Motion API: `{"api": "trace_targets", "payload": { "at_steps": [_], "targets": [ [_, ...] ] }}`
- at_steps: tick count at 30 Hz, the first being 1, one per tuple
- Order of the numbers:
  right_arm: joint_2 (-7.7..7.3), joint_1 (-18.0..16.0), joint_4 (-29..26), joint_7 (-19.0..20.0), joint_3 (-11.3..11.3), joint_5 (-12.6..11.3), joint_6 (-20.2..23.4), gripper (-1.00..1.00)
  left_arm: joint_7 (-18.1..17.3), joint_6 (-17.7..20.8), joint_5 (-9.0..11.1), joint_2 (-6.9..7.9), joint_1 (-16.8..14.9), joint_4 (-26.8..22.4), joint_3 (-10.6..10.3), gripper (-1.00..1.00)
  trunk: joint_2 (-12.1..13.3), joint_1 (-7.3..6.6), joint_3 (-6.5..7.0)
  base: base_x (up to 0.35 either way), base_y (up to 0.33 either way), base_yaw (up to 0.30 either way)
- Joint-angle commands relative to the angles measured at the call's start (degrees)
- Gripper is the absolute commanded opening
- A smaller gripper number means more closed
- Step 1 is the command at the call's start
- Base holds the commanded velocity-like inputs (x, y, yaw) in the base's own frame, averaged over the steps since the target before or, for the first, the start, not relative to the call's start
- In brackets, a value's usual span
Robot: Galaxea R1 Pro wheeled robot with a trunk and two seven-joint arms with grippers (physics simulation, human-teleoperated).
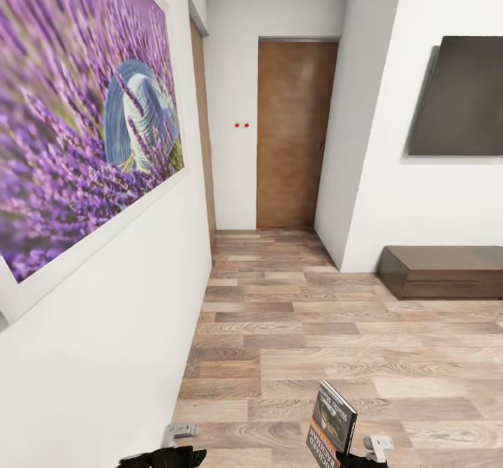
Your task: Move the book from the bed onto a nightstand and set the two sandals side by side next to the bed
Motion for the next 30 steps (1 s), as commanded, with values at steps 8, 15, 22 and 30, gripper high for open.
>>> {"api": "trace_targets", "payload": {
  "at_steps": [8,15,22,30],
  "targets": [
    [-0.02,0.0,0.0,0.1,-0.4,0.5,-0.3,-1.00,-0.3,0.4,-0.6,-0.04,0.0,-0.2,0.5,1.00,-0.1,0.01,-0.07,0.000,0.000,-0.202],
    [-0.02,0.0,0.0,0.0,-0.4,0.5,-0.3,-1.00,-0.3,0.4,-0.6,-0.04,0.0,-0.2,0.5,1.00,-0.1,0.01,-0.07,0.146,-0.012,-0.027],
    [-0.02,0.0,0.0,0.0,-0.4,0.5,-0.3,-1.00,-0.3,0.4,-0.6,-0.04,0.0,-0.2,0.5,1.00,-0.1,0.01,-0.07,0.298,-0.061,-0.003],
    [-0.02,0.0,0.0,0.0,-0.4,0.5,-0.3,-1.00,-0.3,0.4,-0.6,-0.04,0.0,-0.2,0.5,1.00,-0.1,0.01,-0.07,0.317,-0.074,0.000]
  ]
}}
